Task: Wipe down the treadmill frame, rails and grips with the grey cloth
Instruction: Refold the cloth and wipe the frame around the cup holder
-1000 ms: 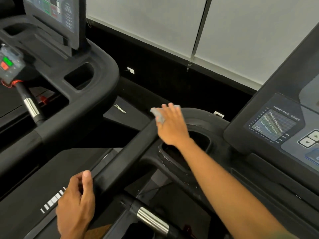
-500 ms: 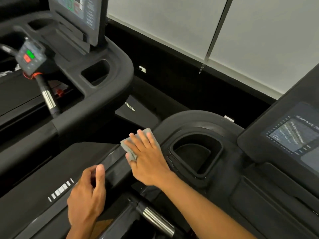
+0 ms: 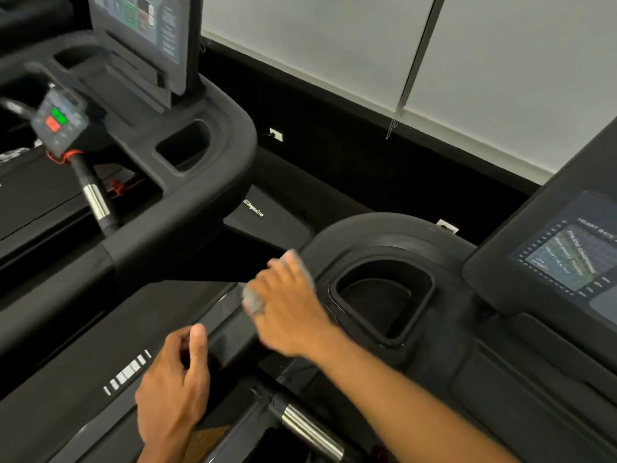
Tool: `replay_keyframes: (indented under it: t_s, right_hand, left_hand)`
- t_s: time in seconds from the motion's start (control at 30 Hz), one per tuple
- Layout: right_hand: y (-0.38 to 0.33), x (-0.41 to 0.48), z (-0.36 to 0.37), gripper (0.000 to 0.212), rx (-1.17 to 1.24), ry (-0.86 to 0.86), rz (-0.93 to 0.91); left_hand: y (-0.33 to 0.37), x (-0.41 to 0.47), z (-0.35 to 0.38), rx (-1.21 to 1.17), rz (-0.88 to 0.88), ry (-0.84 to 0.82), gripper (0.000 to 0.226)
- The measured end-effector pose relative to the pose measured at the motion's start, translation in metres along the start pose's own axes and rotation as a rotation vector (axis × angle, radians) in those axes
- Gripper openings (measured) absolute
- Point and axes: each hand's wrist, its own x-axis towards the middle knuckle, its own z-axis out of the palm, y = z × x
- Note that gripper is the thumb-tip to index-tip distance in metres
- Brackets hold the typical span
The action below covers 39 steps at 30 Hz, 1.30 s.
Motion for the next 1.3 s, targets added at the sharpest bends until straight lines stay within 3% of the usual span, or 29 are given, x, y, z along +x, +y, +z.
replay_keyframes:
  t_s: [0.07, 0.17, 0.37, 0.5, 0.6, 0.73, 0.83, 0.93, 1.07, 1.17, 1.3]
  right_hand:
    - [-0.022, -0.007, 0.011, 0.049, 0.000, -0.041, -0.088]
    - [0.003, 0.005, 0.008, 0.048, 0.009, 0.044, -0.012]
    - [0.119, 0.017, -0.024, 0.056, 0.016, 0.182, 0.398]
    - [0.169, 0.000, -0.038, 0.077, 0.018, 0.235, 0.737]
    - [0.192, -0.030, -0.040, 0.063, -0.003, 0.335, 0.911]
    - [0.211, -0.073, -0.033, 0.049, 0.352, 0.652, 1.132]
    - [0.216, -0.088, -0.020, 0.066, 0.445, 0.714, 1.247]
    - [0.210, -0.078, -0.024, 0.062, 0.325, 0.685, 1.245]
    - [0.191, -0.039, -0.038, 0.059, 0.066, 0.417, 1.134]
    - [0.164, -0.001, -0.037, 0.064, -0.031, 0.296, 0.935]
    - [0.095, 0.033, -0.018, 0.051, -0.042, 0.195, 0.568]
  left_hand:
    - [0.002, -0.001, 0.000, 0.003, -0.023, 0.001, 0.082]
    - [0.005, -0.001, -0.001, -0.006, -0.042, -0.011, 0.084]
    - [0.007, -0.002, 0.000, 0.007, -0.043, -0.007, 0.089]
    - [0.005, -0.004, 0.002, -0.015, -0.031, 0.042, 0.085]
    - [0.005, -0.003, 0.001, -0.001, -0.022, 0.032, 0.086]
    - [0.007, -0.001, -0.003, 0.009, -0.021, -0.015, 0.083]
    - [0.006, 0.001, -0.003, 0.021, -0.030, -0.041, 0.082]
    - [0.006, 0.001, -0.003, 0.003, -0.029, -0.035, 0.081]
    - [0.008, -0.001, -0.005, -0.024, -0.025, -0.030, 0.083]
    - [0.010, -0.002, -0.005, -0.017, -0.028, -0.026, 0.083]
    - [0.012, -0.004, -0.004, 0.003, -0.043, -0.018, 0.071]
